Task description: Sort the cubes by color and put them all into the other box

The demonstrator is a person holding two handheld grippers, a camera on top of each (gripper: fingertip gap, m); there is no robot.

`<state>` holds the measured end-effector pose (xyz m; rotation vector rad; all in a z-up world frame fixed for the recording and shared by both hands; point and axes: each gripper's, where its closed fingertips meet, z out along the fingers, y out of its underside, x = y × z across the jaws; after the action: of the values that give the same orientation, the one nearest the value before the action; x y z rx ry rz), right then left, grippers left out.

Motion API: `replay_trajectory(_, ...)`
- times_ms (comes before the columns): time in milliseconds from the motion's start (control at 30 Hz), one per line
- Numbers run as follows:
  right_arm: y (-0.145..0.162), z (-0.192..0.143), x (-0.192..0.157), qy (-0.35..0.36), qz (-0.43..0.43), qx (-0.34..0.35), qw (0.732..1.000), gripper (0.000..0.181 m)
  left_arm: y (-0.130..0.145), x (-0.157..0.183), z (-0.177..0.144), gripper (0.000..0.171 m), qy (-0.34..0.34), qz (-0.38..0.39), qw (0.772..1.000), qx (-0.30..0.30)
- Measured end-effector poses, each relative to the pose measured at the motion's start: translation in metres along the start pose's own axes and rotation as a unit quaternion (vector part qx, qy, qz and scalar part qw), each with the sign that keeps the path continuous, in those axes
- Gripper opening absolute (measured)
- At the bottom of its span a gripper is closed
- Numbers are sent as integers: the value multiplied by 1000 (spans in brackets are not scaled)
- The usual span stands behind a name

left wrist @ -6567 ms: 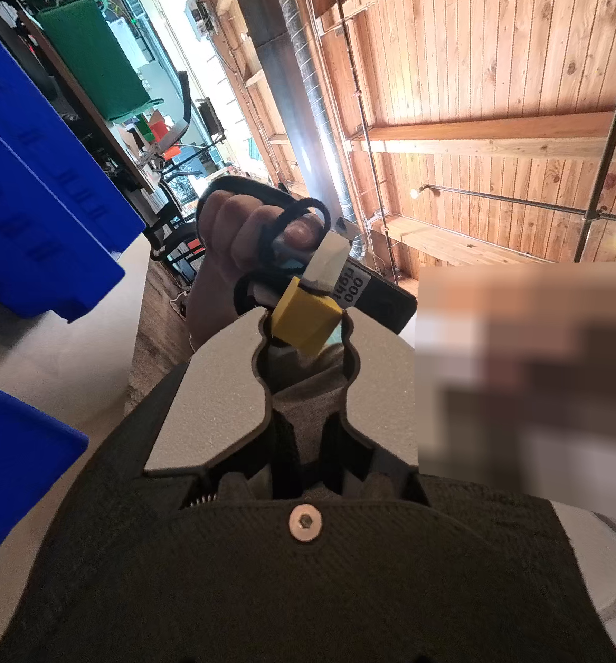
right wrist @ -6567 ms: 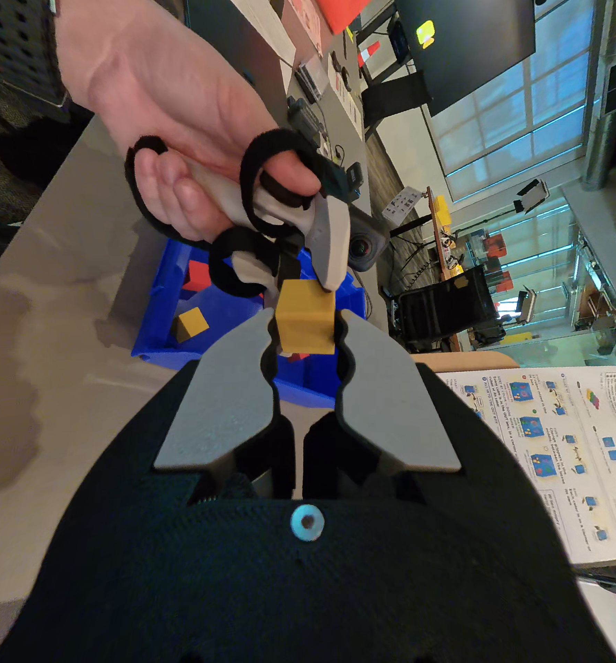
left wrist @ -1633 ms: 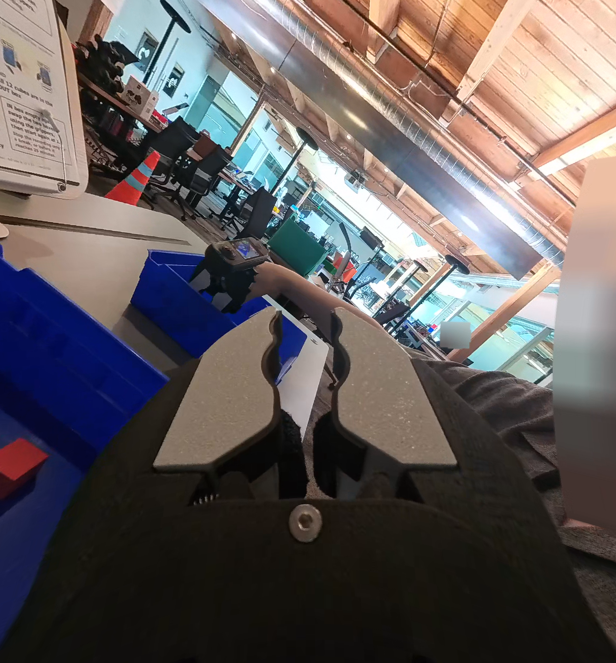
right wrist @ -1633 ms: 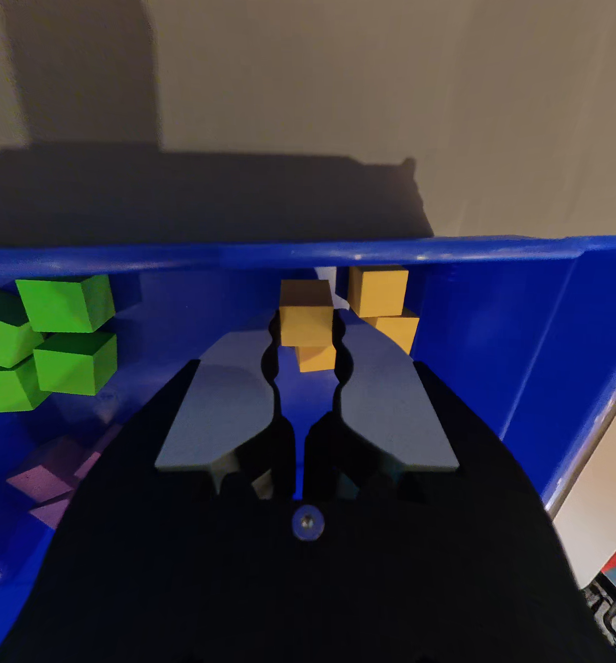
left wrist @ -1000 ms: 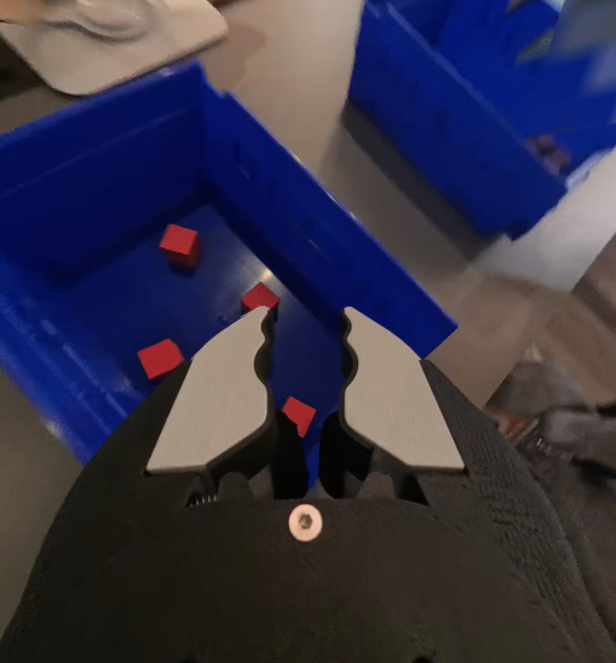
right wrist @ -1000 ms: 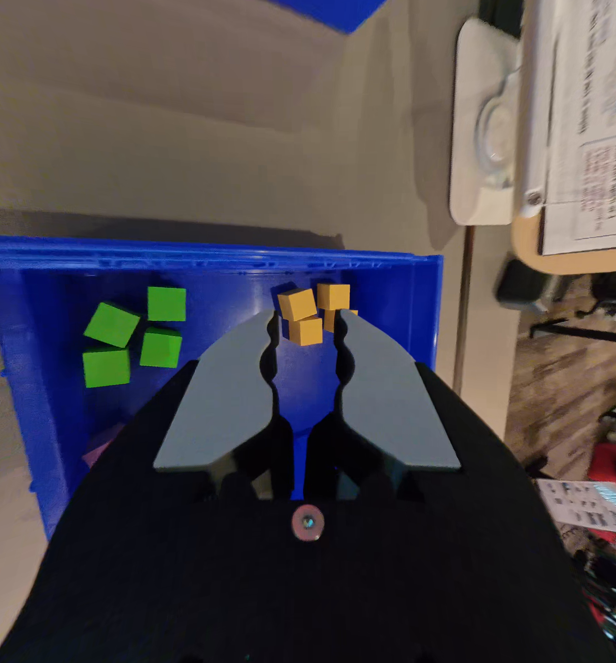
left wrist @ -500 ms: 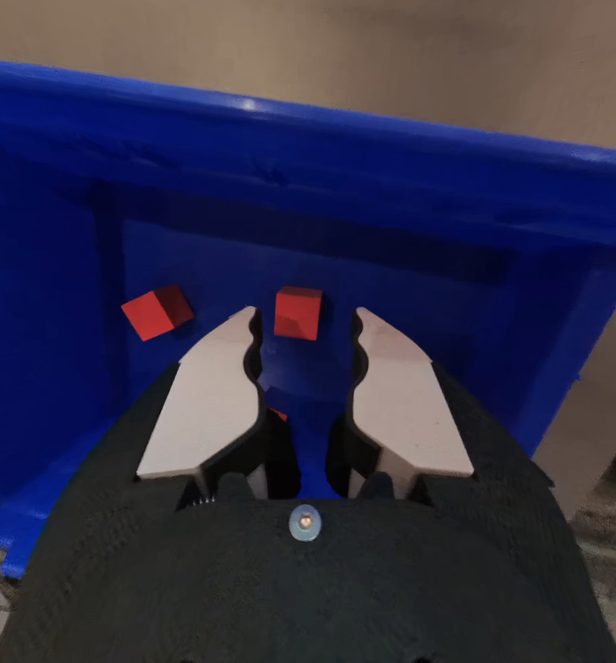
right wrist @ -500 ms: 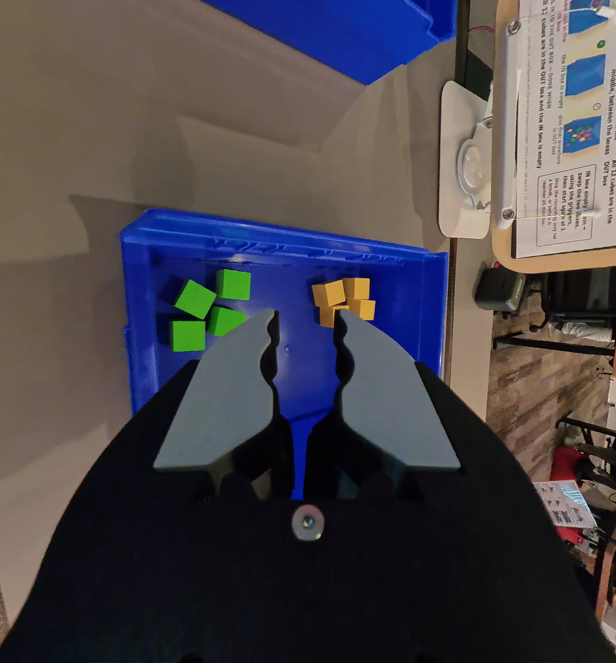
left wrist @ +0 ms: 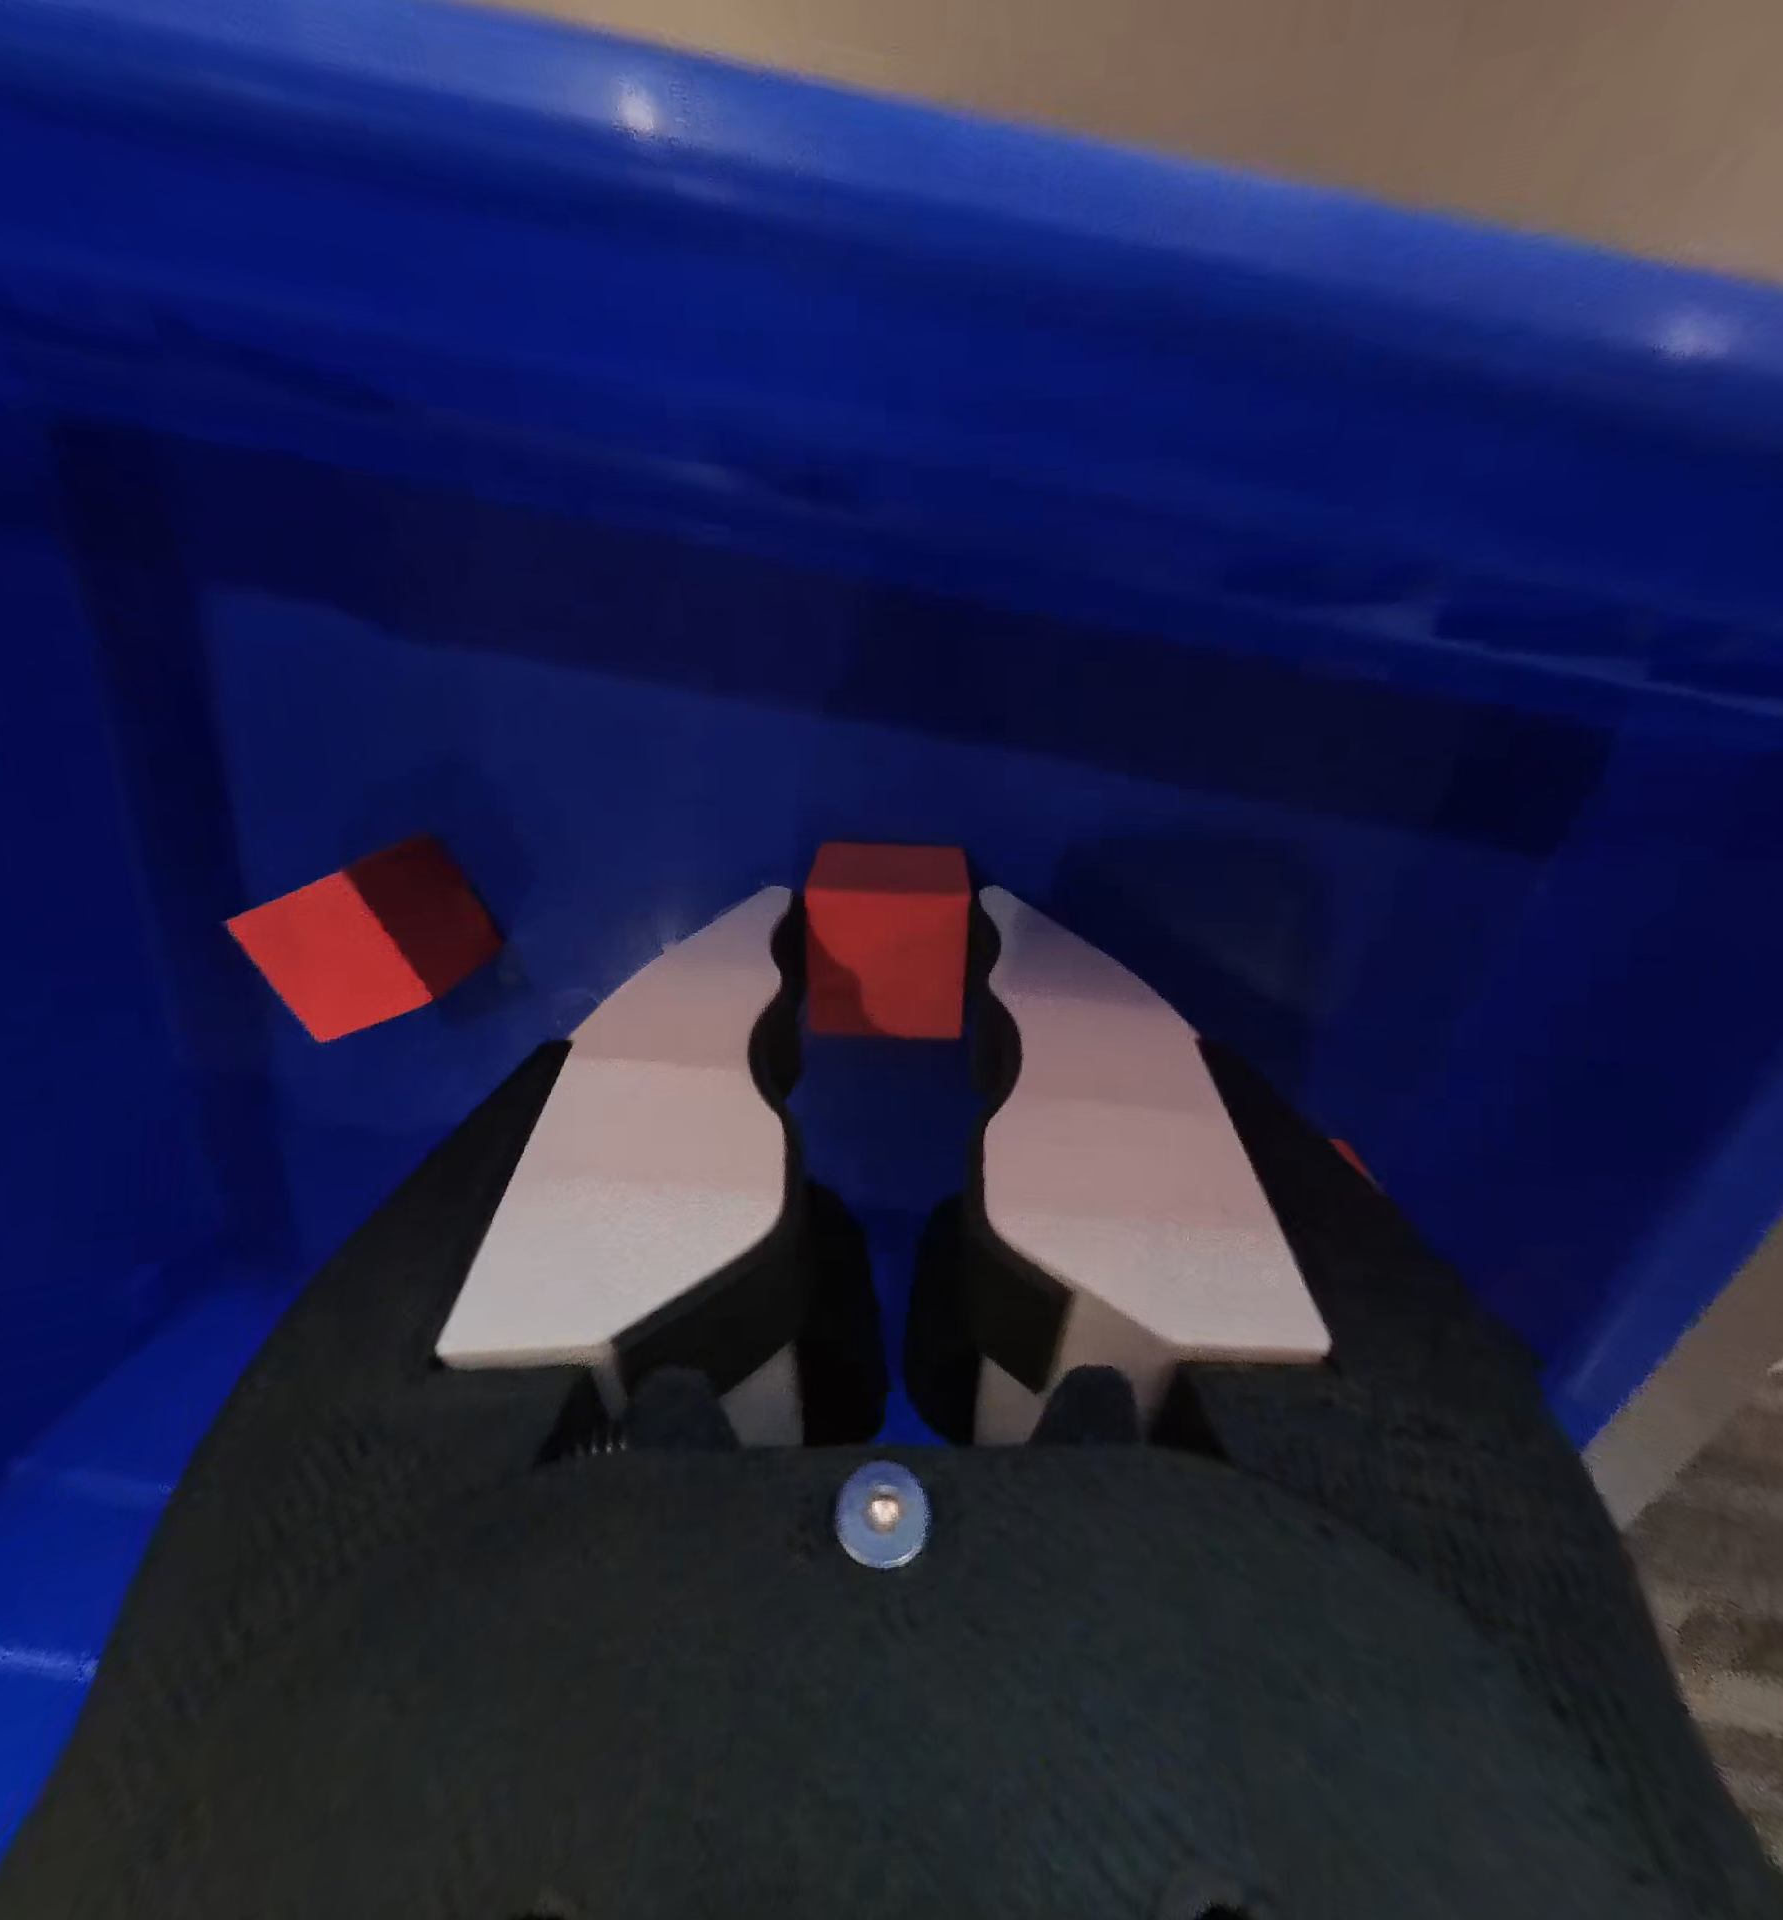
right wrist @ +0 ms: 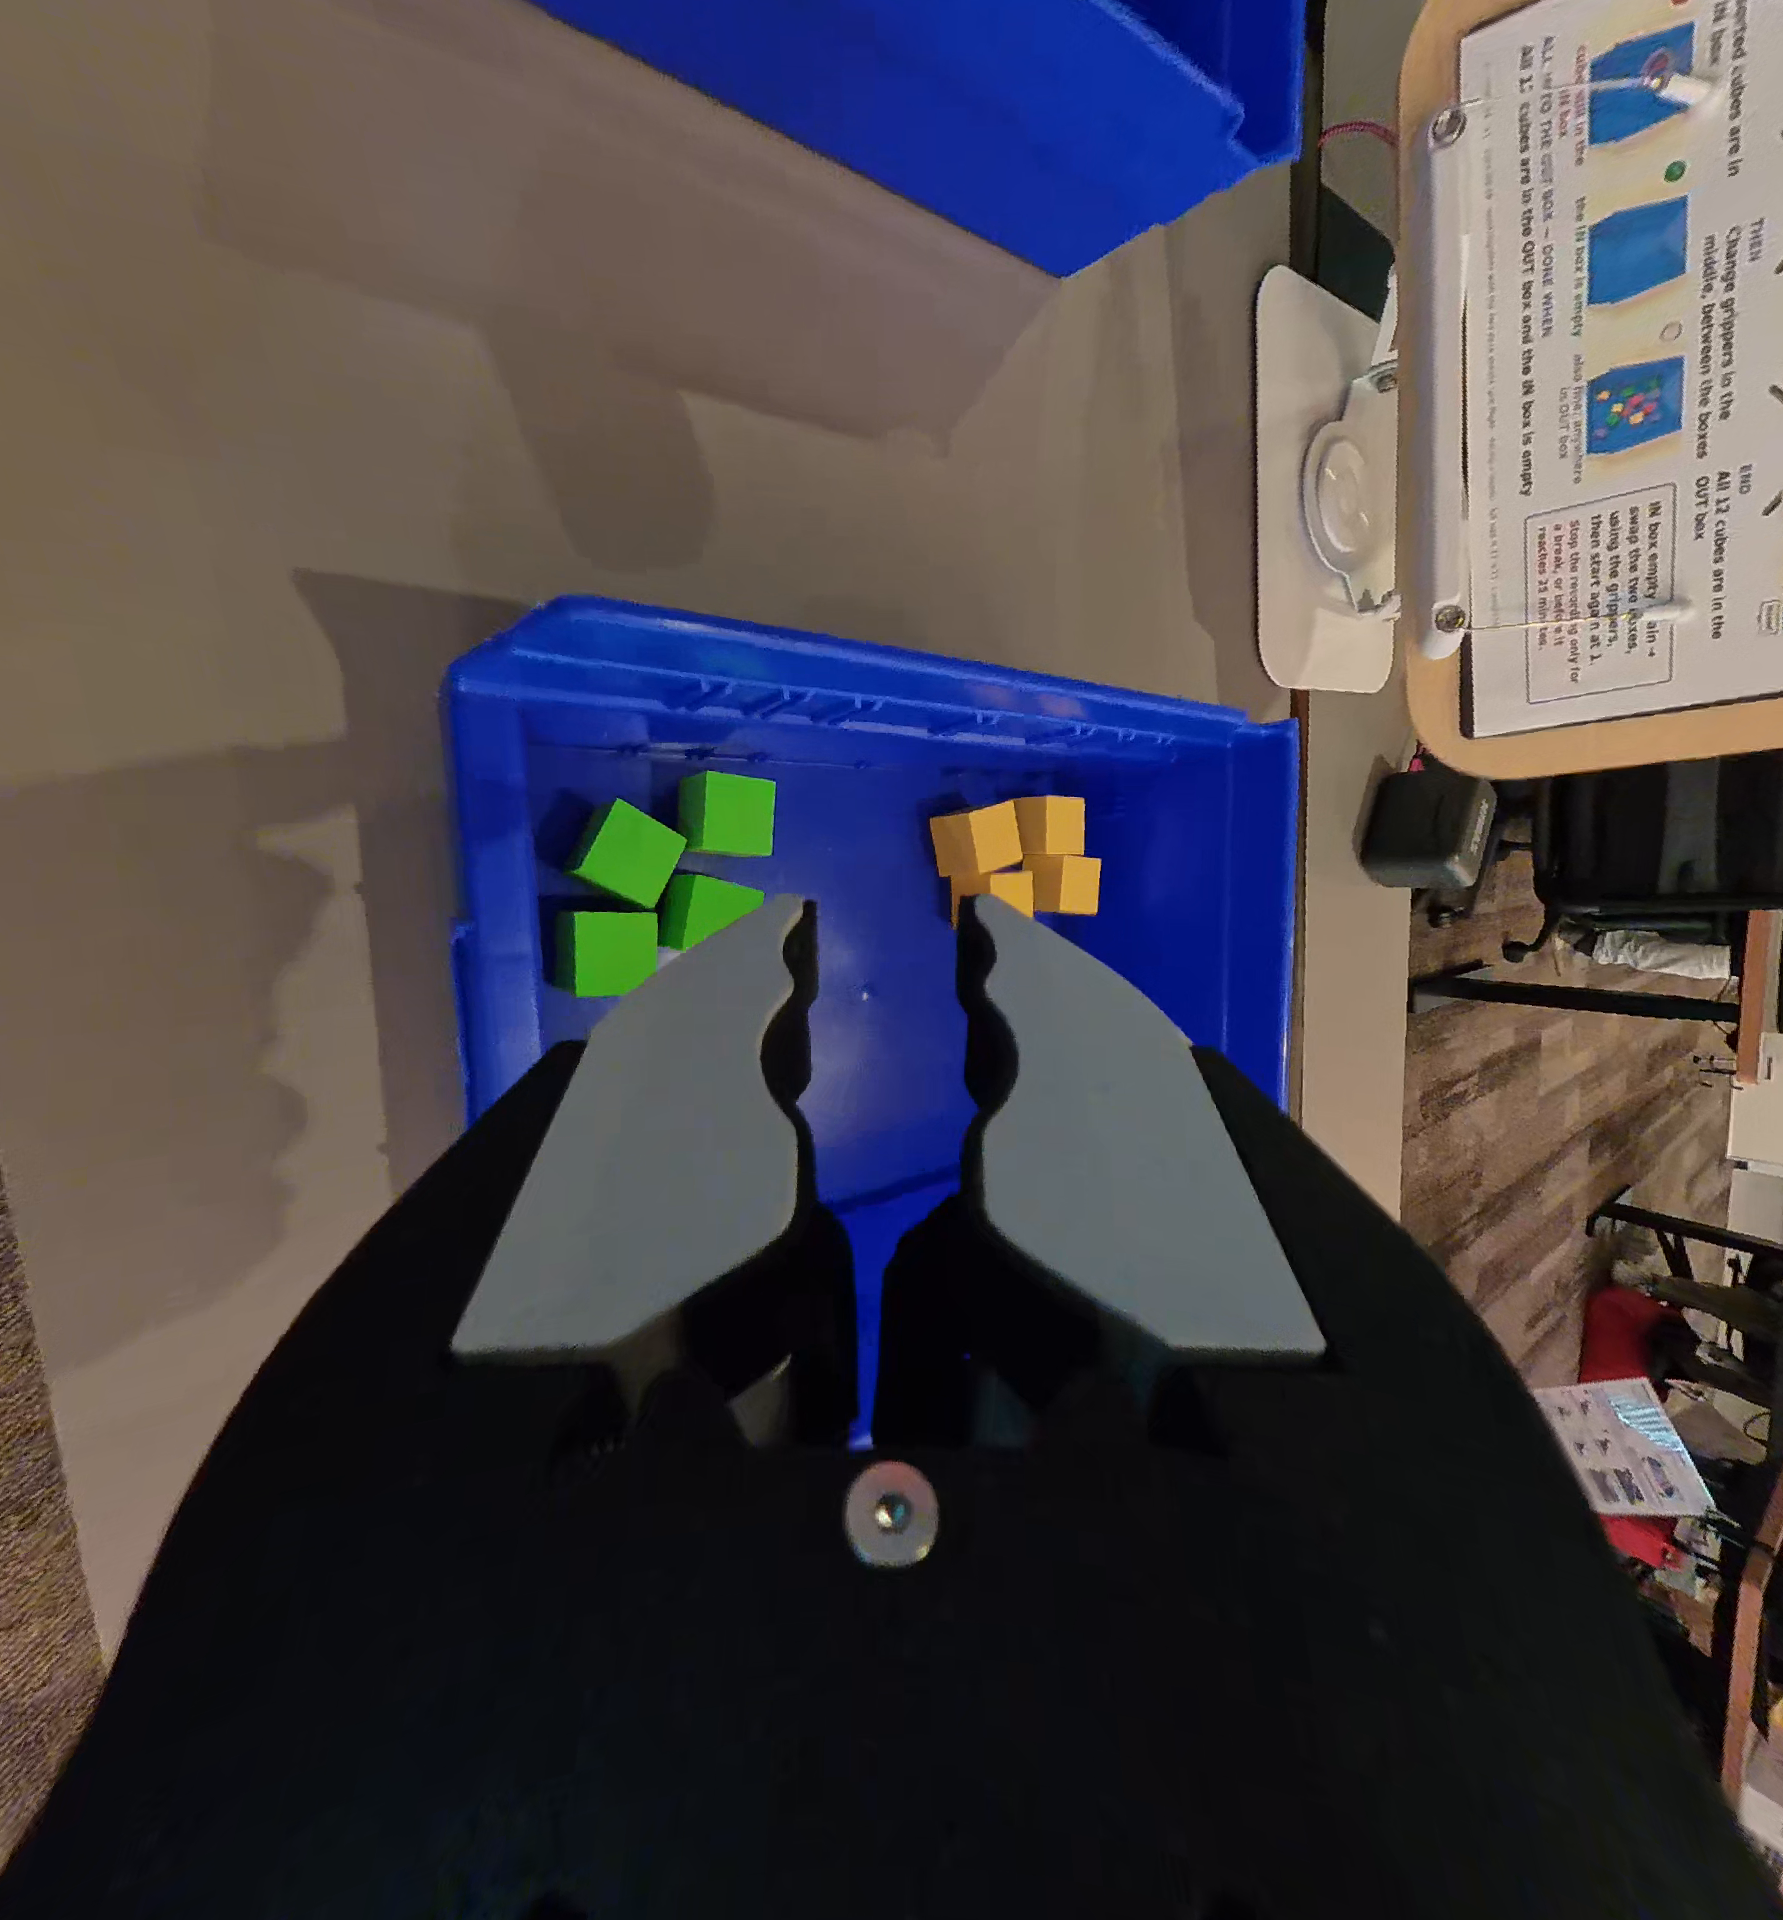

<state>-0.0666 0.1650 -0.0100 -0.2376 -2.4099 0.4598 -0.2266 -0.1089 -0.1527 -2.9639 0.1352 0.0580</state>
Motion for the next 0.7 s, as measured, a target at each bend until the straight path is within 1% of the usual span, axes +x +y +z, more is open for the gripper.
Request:
replay_trajectory(33, -6, 0, 0, 5, -3, 12, 1000, 25, -5, 0, -6, 30, 5, -22, 999, 28)
replay_trajectory(67, -14, 0, -1, 12, -8, 30, 999, 24, -14, 1, -16, 30, 19, -50, 996, 69)
replay_trajectory(100, -24, 1, -1, 23, -15, 53, 998, 24, -25, 5, -30, 29, 46, -82, 988, 123)
replay_trajectory(133, -36, 1, -1, 37, -22, 78, 996, 23, -38, 11, -47, 29, 85, -114, 973, 184)
replay_trajectory(167, -49, 2, -1, 51, -32, 103, 993, 23, -52, 19, -68, 29, 129, -143, 949, 248)
replay_trajectory(200, -61, 2, -1, 69, -44, 125, 989, 23, -64, 26, -91, 29, 177, -170, 919, 309)
replay_trajectory(233, -73, 2, 0, 87, -54, 144, 984, 24, -74, 34, -115, 29, 230, -192, 882, 364)
replay_trajectory(300, -99, 1, 1, 106, -53, 185, 976, 28, -89, 49, -163, 29, 340, -218, 794, 455)
replay_trajectory(333, -112, 1, 1, 108, -44, 204, 972, 33, -94, 56, -183, 29, 384, -223, 753, 486)
replay_trajectory(367, -124, 1, 3, 107, -34, 220, 969, 38, -98, 63, -197, 29, 416, -224, 722, 506)
replay_trajectory(400, -136, 1, 5, 108, -25, 235, 966, 42, -101, 70, -207, 29, 436, -222, 702, 518)
replay_trajectory(433, -148, -1, 7, 112, -21, 253, 961, 45, -105, 77, -213, 32, 450, -219, 688, 526)
replay_trajectory(533, -177, -4, 14, 137, -32, 287, 947, 44, -118, 95, -226, 32, 483, -219, 656, 536)
replay_trajectory(600, -192, -5, 18, 147, -36, 298, 942, 41, -127, 104, -230, 32, 486, -221, 649, 542)
replay_trajectory(700, -207, -4, 21, 139, -31, 313, 939, 40, -139, 115, -237, 32, 489, -214, 640, 552)
